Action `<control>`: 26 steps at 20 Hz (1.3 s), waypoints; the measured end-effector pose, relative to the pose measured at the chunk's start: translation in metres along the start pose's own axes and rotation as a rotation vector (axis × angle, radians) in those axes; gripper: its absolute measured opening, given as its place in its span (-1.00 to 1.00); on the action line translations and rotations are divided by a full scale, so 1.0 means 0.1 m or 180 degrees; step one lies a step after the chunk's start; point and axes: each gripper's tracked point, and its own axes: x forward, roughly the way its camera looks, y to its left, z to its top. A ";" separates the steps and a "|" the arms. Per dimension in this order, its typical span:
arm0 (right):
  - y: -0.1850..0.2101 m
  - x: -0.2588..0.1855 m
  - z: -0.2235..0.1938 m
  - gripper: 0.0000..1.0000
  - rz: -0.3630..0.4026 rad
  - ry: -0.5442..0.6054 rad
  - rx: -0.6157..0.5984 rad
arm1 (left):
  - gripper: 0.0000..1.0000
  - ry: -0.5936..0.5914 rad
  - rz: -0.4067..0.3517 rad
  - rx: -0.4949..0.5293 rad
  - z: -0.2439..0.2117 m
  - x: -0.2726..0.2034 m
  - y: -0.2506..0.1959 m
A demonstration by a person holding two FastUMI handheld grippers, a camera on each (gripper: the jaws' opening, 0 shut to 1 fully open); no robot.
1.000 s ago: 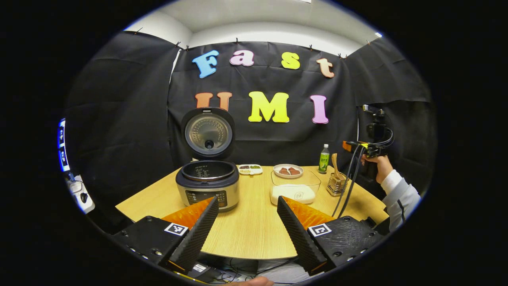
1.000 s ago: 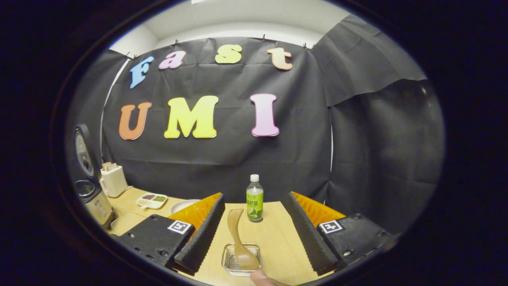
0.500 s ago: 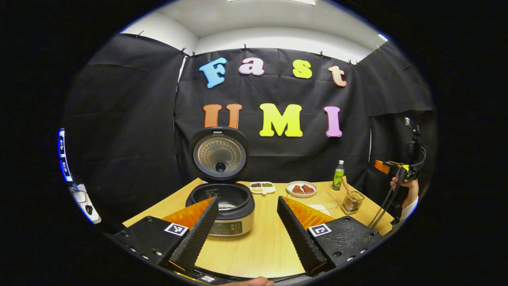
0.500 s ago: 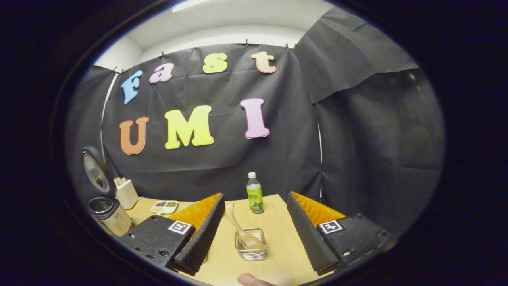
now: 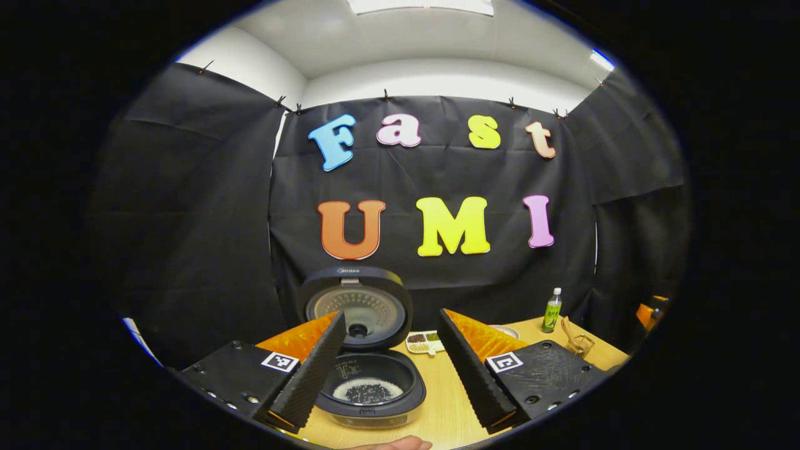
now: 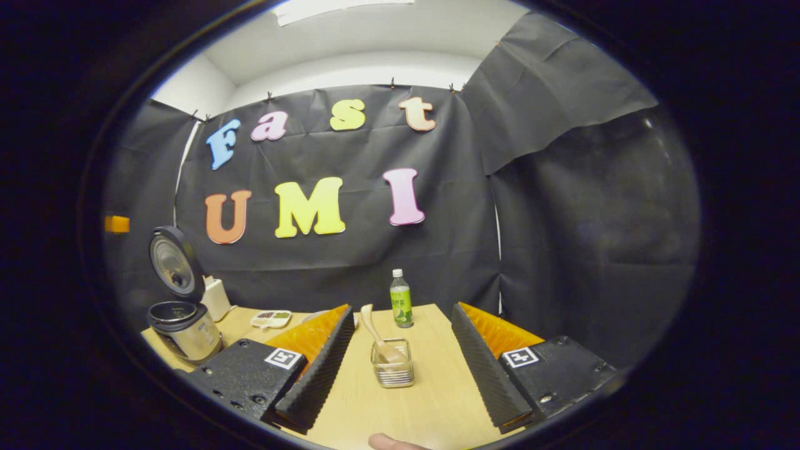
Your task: Close the left gripper, press the button to open the rice cooker; take a wooden spoon from the chopstick holder with the right hand, scoop a spoonful of rice and pour it into the rice cooker, then put the wooden spoon back into the chopstick holder.
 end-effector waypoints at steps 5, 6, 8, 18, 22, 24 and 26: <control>0.06 -0.18 -0.16 1.00 0.0117 0.0045 -0.0209 | 0.88 0.0087 0.0084 -0.0103 0.19 0.50 0.11; 0.06 -0.21 -0.16 1.00 0.0129 0.0039 -0.0243 | 0.88 0.0088 0.0103 -0.0094 0.21 0.60 0.14; 0.10 -0.24 -0.17 1.00 0.0205 0.0023 -0.0273 | 0.88 0.0119 0.0120 -0.0067 0.28 0.81 0.22; 0.37 -0.24 -0.17 1.00 0.0439 -0.0017 -0.0296 | 0.89 0.0157 0.0461 -0.0229 0.27 1.67 0.94; 0.42 -0.23 -0.20 1.00 0.0445 0.0043 -0.0289 | 0.89 0.0100 0.0530 -0.0274 0.27 1.88 1.13; 0.42 -0.25 -0.21 1.00 0.0411 0.0045 -0.0288 | 0.89 -0.0028 0.0487 -0.0339 0.32 1.98 1.06; 0.42 -0.26 -0.20 1.00 0.0377 0.0030 -0.0302 | 0.89 -0.0142 0.0481 -0.0371 0.34 2.10 1.03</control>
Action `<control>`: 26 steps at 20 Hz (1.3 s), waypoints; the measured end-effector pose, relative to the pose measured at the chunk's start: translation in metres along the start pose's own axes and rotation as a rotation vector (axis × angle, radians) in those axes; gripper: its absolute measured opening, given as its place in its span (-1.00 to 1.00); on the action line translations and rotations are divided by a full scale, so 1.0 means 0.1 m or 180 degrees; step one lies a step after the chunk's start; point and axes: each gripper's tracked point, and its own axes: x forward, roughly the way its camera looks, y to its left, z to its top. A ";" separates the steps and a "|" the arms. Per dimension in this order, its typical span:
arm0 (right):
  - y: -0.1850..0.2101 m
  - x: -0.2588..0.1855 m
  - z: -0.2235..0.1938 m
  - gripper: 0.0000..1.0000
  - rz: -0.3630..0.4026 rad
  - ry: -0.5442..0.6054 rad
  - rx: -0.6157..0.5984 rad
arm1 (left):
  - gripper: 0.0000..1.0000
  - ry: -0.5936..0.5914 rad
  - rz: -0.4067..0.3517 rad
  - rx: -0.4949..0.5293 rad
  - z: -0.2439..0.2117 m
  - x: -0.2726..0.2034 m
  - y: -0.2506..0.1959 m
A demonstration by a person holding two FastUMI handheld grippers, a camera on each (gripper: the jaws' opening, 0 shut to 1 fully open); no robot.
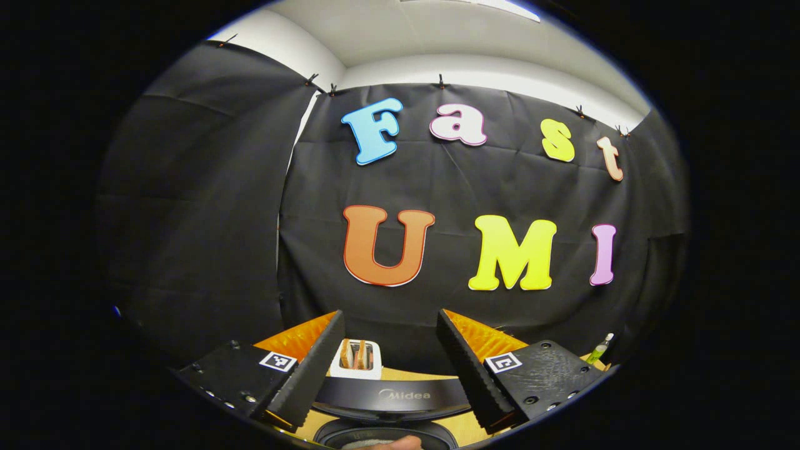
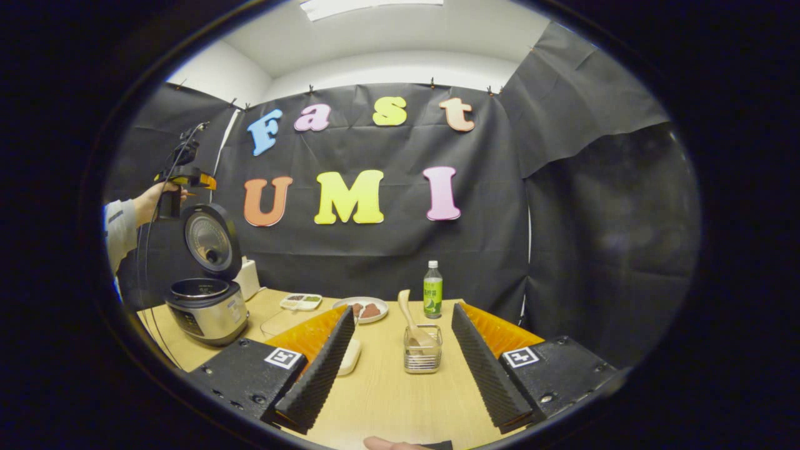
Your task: Close the left gripper, press the button to open the rice cooker; take a wooden spoon from the chopstick holder with the right hand, scoop a spoonful of rice and pour it into the rice cooker, then put the wooden spoon back into the chopstick holder.
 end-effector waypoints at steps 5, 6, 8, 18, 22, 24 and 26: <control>0.01 -0.09 0.01 1.00 -0.0033 -0.0030 0.0032 | 0.89 0.0276 -0.0065 0.0097 -0.31 0.08 -0.14; 0.01 -0.10 0.00 1.00 -0.0039 -0.0024 0.0035 | 0.89 0.0352 -0.0062 0.0106 -0.38 0.08 -0.13; 0.01 -0.15 -0.02 1.00 -0.0043 -0.0007 0.0034 | 0.89 0.0574 -0.0073 0.0118 -0.53 0.03 -0.12; -0.16 -0.40 -0.08 1.00 -0.0073 -0.0027 0.0178 | 0.95 0.0435 0.0173 0.0420 -0.54 -0.15 0.00; -0.14 -0.55 0.01 1.00 -0.0043 -0.0131 0.0079 | 0.96 0.0455 0.0173 0.0384 -0.61 -0.35 0.00; -0.11 -0.60 0.04 1.00 -0.0035 -0.0163 0.0062 | 0.99 0.0455 0.0190 0.0371 -0.63 -0.46 0.02; -0.08 -0.61 0.04 1.00 -0.0013 -0.0173 0.0052 | 1.00 0.0465 0.0196 0.0393 -0.67 -0.57 0.02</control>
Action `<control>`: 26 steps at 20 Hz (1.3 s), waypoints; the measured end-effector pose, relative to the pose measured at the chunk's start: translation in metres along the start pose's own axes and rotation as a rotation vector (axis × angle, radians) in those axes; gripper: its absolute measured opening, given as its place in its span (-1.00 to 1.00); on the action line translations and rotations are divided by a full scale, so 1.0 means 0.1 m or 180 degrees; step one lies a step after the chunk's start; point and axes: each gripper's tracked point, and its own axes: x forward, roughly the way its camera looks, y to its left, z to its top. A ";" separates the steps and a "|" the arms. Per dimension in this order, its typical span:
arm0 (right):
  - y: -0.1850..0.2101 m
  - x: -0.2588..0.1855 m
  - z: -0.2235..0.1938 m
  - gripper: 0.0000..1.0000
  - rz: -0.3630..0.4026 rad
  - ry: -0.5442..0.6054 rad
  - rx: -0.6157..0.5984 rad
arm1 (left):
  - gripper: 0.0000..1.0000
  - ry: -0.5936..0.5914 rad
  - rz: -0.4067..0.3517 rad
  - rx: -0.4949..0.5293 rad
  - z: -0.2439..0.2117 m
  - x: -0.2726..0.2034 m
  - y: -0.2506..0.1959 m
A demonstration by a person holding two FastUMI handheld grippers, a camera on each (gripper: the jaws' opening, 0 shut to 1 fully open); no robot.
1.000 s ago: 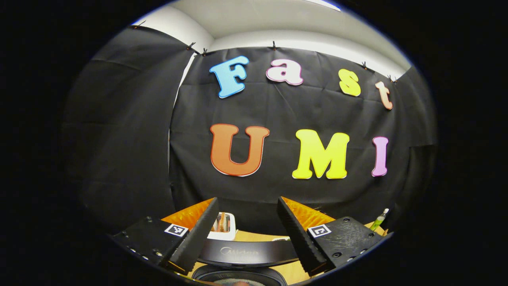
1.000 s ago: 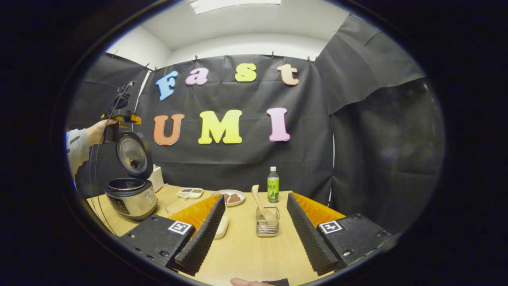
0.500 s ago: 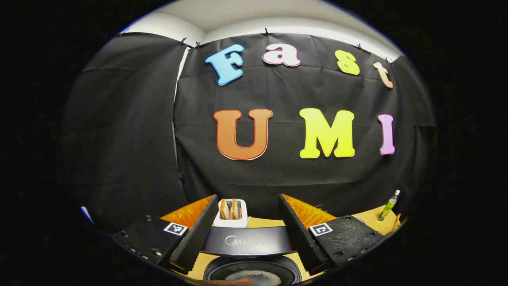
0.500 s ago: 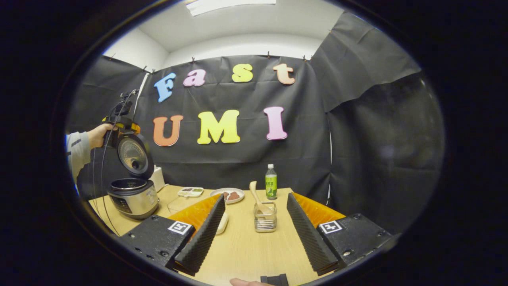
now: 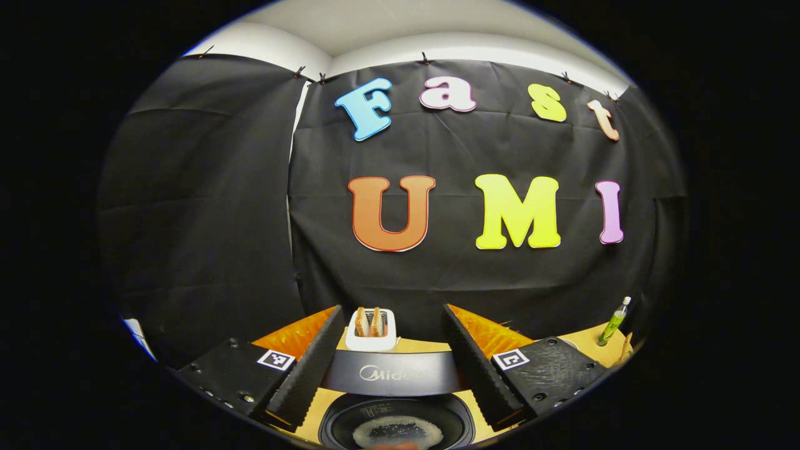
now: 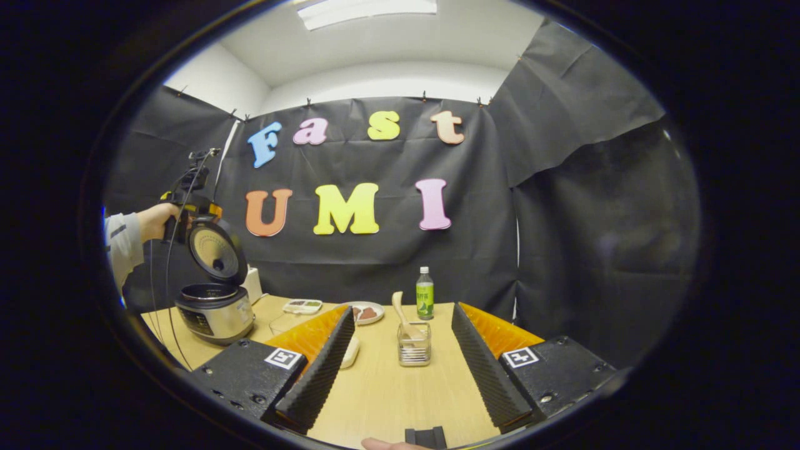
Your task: Close the left gripper, press the button to open the rice cooker; take a wooden spoon from the chopstick holder with the right hand, scoop a spoonful of rice and pour it into the rice cooker, then put the wooden spoon back into the chopstick holder.
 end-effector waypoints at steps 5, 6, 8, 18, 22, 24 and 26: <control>0.07 -0.02 -0.03 1.00 0.0062 0.0032 -0.0016 | 0.99 0.0040 0.0002 -0.0007 -0.18 -0.25 -0.02; 0.06 -0.02 -0.02 1.00 0.0061 0.0034 -0.0012 | 0.99 0.0034 0.0008 -0.0001 -0.22 -0.30 -0.02; 0.06 -0.01 -0.03 1.00 0.0062 0.0033 -0.0002 | 0.99 0.0030 0.0010 0.0004 -0.28 -0.40 -0.03; 0.09 0.00 -0.08 1.00 0.0089 0.0079 0.0014 | 0.96 -0.0210 -0.0044 0.0173 -0.58 -1.03 -0.23; 0.11 0.00 -0.09 1.00 0.0106 0.0093 0.0014 | 0.80 -0.0080 -0.0183 0.0135 -0.87 -1.21 -0.42; 0.09 -0.01 -0.09 1.00 0.0103 0.0088 0.0012 | 0.80 0.0008 -0.0241 0.0084 -1.03 -1.33 -0.49; 0.10 -0.01 -0.08 1.00 0.0103 0.0081 0.0010 | 0.91 0.0051 -0.0277 0.0028 -1.15 -1.43 -0.56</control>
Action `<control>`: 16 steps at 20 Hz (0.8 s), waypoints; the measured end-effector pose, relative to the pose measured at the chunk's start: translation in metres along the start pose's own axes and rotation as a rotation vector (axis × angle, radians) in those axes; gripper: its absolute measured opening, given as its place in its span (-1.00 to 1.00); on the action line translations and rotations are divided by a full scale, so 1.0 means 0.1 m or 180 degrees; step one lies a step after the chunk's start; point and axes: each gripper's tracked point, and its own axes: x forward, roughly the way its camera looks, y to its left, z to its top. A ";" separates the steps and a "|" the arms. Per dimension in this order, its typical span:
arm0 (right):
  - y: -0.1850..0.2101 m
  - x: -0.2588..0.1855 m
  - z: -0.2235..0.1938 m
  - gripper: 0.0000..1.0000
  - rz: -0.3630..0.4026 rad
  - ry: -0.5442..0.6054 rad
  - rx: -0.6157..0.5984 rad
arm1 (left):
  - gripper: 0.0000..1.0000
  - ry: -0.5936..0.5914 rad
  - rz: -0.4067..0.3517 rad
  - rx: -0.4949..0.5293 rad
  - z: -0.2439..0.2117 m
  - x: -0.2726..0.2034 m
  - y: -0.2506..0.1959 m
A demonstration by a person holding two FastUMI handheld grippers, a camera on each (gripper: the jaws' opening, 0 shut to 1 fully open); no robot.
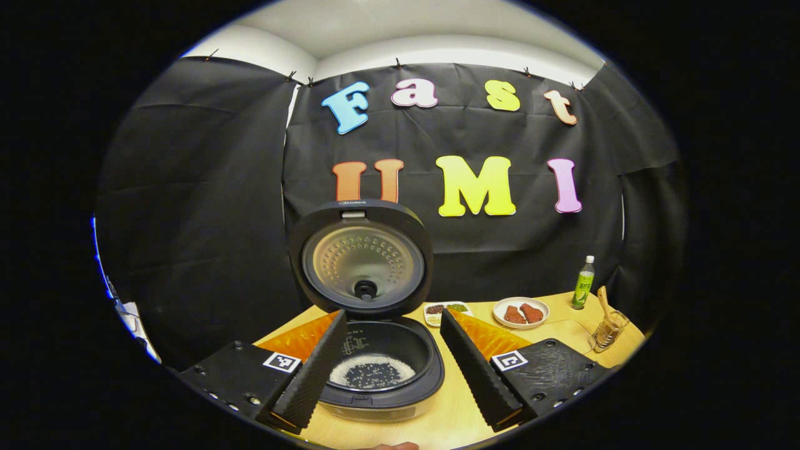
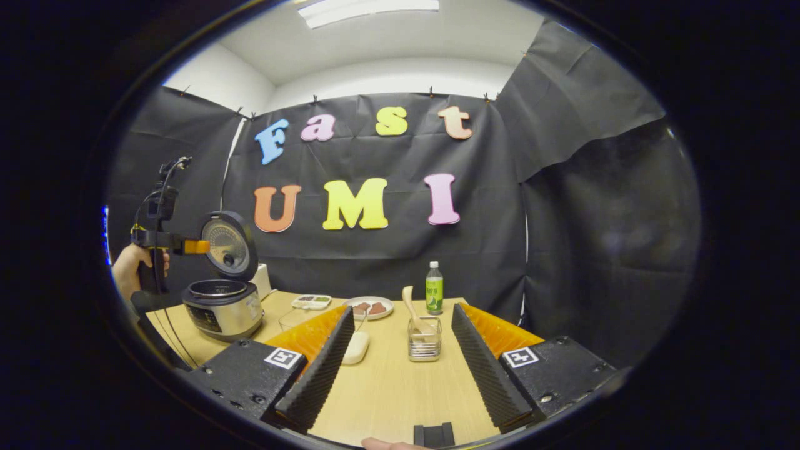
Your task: Close the left gripper, press the button to open the rice cooker; take a wooden spoon from the chopstick holder with the right hand, scoop a spoonful of rice and pour it into the rice cooker, then put the wooden spoon back into the chopstick holder.
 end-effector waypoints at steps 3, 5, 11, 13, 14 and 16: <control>0.01 0.01 -0.04 1.00 0.0024 0.0034 0.0005 | 0.91 0.0136 -0.0024 -0.0056 -0.25 -0.05 -0.04; 0.00 0.02 -0.04 0.99 0.0019 0.0035 0.0007 | 0.91 0.0201 -0.0029 -0.0061 -0.38 -0.05 -0.04; 0.05 0.04 -0.03 1.00 0.0037 0.0023 0.0023 | 0.91 -0.0005 -0.0007 0.0065 -0.11 -0.03 -0.04; 0.10 0.06 -0.09 1.00 0.0060 0.0053 -0.0005 | 0.89 -0.0154 -0.0011 0.0086 0.20 -0.02 -0.05; 0.13 0.09 -0.13 1.00 0.0080 0.0084 -0.0023 | 0.89 -0.0305 -0.0007 0.0096 0.42 0.01 -0.05; 0.21 0.13 -0.22 1.00 0.0131 0.0148 -0.0053 | 0.89 -0.0605 0.0056 0.0276 0.85 0.15 0.03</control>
